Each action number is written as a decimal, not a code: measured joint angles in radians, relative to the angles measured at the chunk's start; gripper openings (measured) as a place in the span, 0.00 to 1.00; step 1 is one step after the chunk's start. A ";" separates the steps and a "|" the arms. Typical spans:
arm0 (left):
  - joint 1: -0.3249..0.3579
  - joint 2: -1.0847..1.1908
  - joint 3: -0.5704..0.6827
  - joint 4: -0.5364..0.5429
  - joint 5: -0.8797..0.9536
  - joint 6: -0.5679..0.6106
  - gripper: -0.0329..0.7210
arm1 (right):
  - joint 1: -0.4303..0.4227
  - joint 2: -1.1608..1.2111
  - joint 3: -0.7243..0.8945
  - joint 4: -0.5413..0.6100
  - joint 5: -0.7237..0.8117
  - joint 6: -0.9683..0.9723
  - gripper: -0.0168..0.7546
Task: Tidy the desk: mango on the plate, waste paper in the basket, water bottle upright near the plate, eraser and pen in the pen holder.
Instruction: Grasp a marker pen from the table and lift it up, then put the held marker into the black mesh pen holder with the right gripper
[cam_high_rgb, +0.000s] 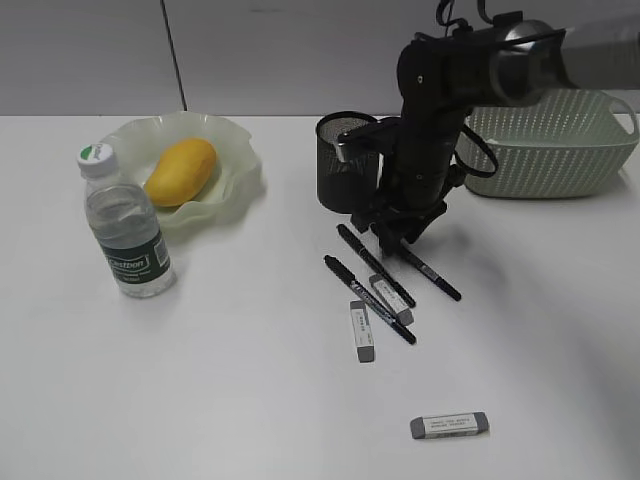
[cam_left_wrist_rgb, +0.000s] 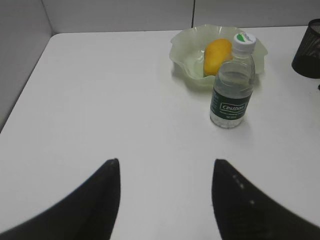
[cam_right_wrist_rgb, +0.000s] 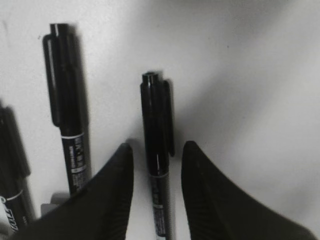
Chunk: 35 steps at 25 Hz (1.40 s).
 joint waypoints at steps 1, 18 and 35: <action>0.000 0.000 0.000 0.000 0.000 0.000 0.62 | 0.000 0.000 0.000 -0.003 -0.004 0.000 0.38; 0.000 0.000 0.000 0.000 0.000 0.000 0.62 | 0.000 0.012 0.000 -0.024 -0.016 -0.001 0.20; 0.000 0.000 0.000 0.000 0.000 0.000 0.62 | 0.001 -0.467 0.304 0.072 -0.428 -0.031 0.15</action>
